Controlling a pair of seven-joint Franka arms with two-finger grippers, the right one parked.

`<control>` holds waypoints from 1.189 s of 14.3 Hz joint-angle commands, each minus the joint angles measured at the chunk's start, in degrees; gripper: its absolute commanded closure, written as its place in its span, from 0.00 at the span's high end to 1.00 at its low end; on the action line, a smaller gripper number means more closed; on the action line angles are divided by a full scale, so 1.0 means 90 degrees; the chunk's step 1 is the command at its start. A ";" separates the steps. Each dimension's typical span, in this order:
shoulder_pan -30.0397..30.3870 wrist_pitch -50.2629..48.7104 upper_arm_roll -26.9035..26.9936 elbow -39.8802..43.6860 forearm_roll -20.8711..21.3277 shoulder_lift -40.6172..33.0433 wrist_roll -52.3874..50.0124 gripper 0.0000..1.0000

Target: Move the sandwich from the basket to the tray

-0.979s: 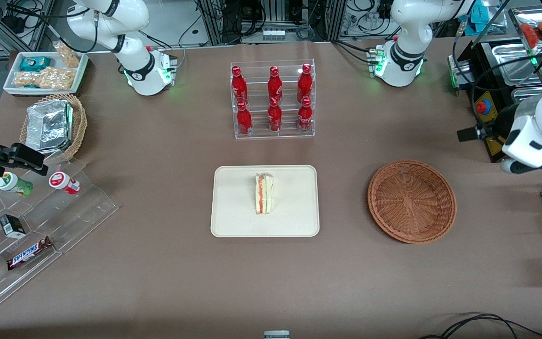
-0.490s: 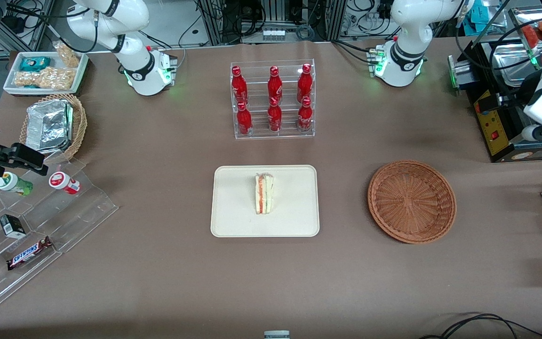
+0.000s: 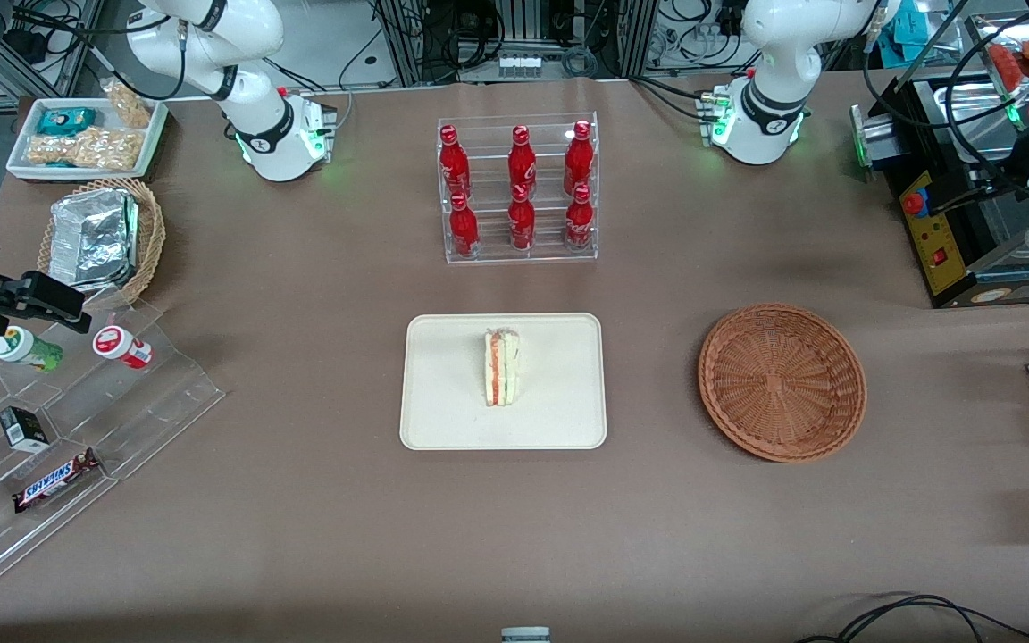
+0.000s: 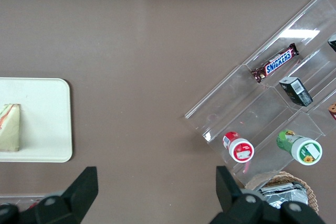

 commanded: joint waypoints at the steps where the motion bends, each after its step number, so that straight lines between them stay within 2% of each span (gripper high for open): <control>1: 0.0048 0.0133 -0.0040 0.0083 -0.0002 0.0016 0.0031 1.00; 2: 0.0087 0.0134 -0.0030 0.0074 -0.0089 0.0035 0.0030 1.00; 4: 0.0223 0.0105 0.0009 0.0054 -0.0586 -0.0023 0.0079 1.00; 6: 0.0351 0.0094 -0.0001 -0.0111 -0.0510 -0.0159 0.0128 1.00; 9: 0.0302 0.0211 -0.0069 -0.0210 -0.0071 -0.0199 0.0109 1.00; 17: 0.0292 0.0036 -0.0138 -0.0180 -0.0099 -0.0267 0.0118 1.00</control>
